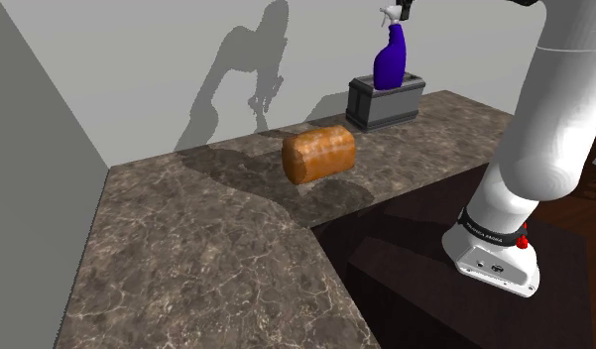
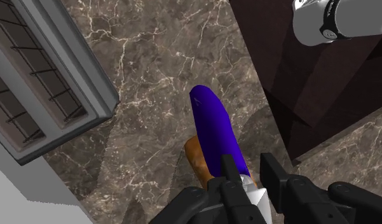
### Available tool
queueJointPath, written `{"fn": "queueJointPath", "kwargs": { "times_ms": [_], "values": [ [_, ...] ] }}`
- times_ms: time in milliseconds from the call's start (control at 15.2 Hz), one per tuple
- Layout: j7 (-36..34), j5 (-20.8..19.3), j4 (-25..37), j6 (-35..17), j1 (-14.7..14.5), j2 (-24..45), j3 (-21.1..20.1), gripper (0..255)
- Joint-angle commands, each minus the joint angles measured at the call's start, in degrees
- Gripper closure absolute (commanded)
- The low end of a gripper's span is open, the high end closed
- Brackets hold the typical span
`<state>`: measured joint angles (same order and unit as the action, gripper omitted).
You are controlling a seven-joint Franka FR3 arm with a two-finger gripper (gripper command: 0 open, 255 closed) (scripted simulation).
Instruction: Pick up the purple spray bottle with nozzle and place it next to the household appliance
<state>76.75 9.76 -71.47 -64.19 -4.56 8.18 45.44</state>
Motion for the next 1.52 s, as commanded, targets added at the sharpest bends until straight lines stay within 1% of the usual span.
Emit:
{"fn": "queueJointPath", "kwargs": {
  "times_ms": [0,594,1452],
  "values": [
    [-0.64,-1.21,-3.57,-2.42,-1.09,-1.71,-0.31,255],
    [-2.25,-4.13,-15.02,-10.88,-3.13,-6.11,-1.33,255],
    [-2.96,-5.87,-27.65,-21.58,-3.94,-8.91,-2.03,255]
  ]
}}
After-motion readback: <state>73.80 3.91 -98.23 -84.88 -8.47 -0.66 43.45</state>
